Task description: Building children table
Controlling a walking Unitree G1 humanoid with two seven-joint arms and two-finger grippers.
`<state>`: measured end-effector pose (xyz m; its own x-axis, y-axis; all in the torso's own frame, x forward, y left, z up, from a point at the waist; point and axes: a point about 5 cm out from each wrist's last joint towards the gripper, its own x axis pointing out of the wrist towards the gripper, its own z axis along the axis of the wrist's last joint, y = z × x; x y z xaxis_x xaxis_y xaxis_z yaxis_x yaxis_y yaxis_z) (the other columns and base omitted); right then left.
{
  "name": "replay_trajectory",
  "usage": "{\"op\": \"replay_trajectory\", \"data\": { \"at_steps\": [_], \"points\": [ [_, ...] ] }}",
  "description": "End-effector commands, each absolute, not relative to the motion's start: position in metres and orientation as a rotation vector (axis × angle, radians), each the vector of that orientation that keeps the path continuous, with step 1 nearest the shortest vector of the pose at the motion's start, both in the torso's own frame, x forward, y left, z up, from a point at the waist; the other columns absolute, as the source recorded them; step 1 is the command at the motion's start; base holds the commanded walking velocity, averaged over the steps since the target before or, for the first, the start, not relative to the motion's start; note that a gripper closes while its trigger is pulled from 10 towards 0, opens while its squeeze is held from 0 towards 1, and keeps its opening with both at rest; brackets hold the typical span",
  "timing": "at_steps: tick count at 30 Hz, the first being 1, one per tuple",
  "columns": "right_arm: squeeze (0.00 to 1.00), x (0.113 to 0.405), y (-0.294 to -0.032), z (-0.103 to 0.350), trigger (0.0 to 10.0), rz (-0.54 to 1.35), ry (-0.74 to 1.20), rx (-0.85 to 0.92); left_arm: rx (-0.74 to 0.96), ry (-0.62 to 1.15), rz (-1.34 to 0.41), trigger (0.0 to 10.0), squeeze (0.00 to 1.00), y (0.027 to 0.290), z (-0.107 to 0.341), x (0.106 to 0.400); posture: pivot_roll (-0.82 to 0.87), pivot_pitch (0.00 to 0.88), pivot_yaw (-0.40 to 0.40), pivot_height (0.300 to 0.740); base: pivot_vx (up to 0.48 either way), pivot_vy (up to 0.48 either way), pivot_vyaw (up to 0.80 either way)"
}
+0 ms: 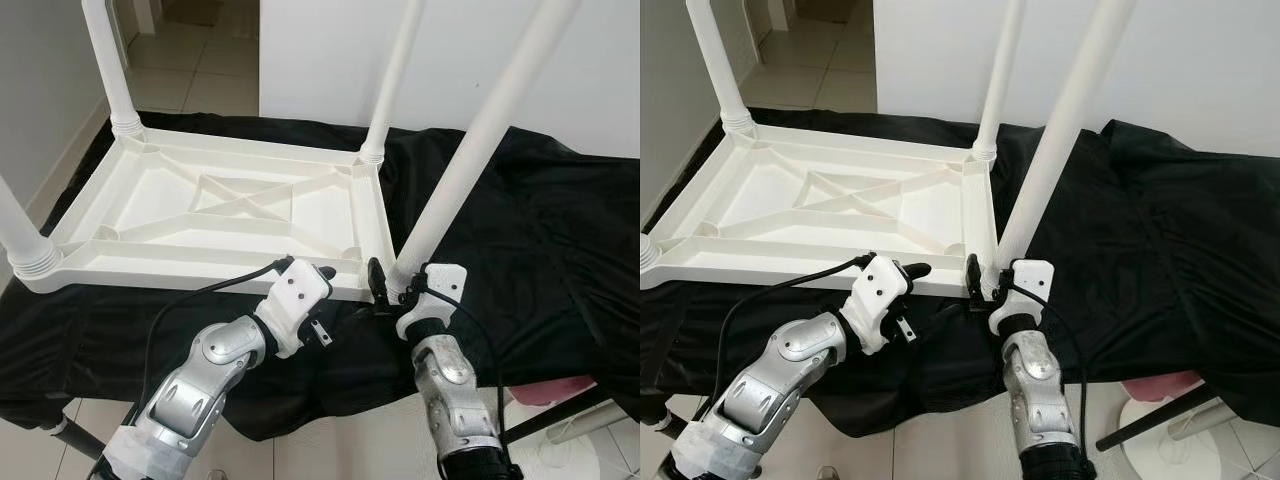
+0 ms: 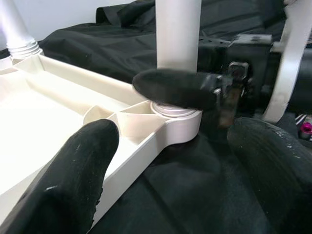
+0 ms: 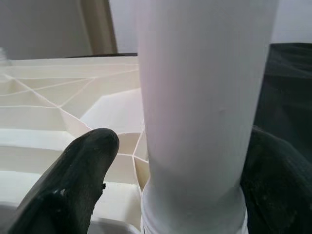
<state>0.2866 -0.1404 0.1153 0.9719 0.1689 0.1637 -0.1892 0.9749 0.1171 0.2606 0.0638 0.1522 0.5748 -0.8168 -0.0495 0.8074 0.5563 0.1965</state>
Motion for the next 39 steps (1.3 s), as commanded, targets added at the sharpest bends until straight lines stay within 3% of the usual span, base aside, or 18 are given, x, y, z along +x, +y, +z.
{"op": "replay_trajectory", "data": {
  "at_steps": [1, 11, 25, 26, 28, 32, 33, 34, 39],
  "points": [
    [0.0, 0.285, -0.146, 0.114, 10.0, 0.201, -0.164, 0.131, 0.202, -0.031, -0.933, 10.0, 0.0, 0.066, 0.149, 0.262, 0.04, 0.0, -0.091, 0.74, 0.0, 0.0, 0.0],
    [0.0, 0.3, -0.161, 0.119, 10.0, 0.35, -0.155, 0.071, 0.165, -0.024, -0.993, 10.0, 0.0, 0.061, 0.151, 0.258, 0.04, 0.0, -0.094, 0.74, 0.0, 0.0, 0.0],
    [0.0, 0.32, -0.171, 0.119, 10.0, 0.564, -0.11, -0.037, 0.253, -0.054, -0.968, 10.0, 0.0, 0.062, 0.139, 0.264, 0.04, 0.0, -0.09, 0.74, 0.0, 0.0, 0.0],
    [0.0, 0.321, -0.17, 0.12, 7.5, 0.578, -0.112, -0.051, 0.248, -0.055, -0.971, 10.0, 0.0, 0.062, 0.14, 0.264, 0.04, 0.0, -0.085, 0.74, 0.0, 0.0, 0.0],
    [0.0, 0.325, -0.171, 0.122, 6.9, 0.59, -0.112, -0.077, 0.239, -0.055, -0.974, 10.0, 0.0, 0.062, 0.142, 0.266, 0.04, 0.0, -0.081, 0.74, 0.0, 0.0, 0.0],
    [0.0, 0.328, -0.172, 0.123, 6.9, 0.597, -0.111, -0.094, 0.234, -0.055, -0.975, 10.0, 0.0, 0.062, 0.143, 0.267, 0.04, 0.001, -0.082, 0.74, 0.0, 0.0, 0.0],
    [0.0, 0.33, -0.172, 0.124, 0.5, 0.605, -0.109, -0.104, 0.228, -0.057, -0.973, 10.0, 0.0, 0.062, 0.144, 0.267, 0.04, 0.001, -0.081, 0.74, 0.0, 0.0, 0.0],
    [0.0, 0.333, -0.173, 0.125, 0.0, 0.613, -0.108, -0.108, 0.211, -0.055, -0.975, 10.0, 0.0, 0.061, 0.145, 0.267, 0.04, 0.005, -0.083, 0.74, 0.0, 0.0, 0.0],
    [0.0, 0.336, -0.172, 0.126, 0.0, 0.624, -0.106, -0.108, 0.194, -0.054, -0.977, 10.0, 0.0, 0.06, 0.146, 0.267, 0.04, 0.006, -0.089, 0.74, 0.0, 0.0, 0.0]
  ]
}}
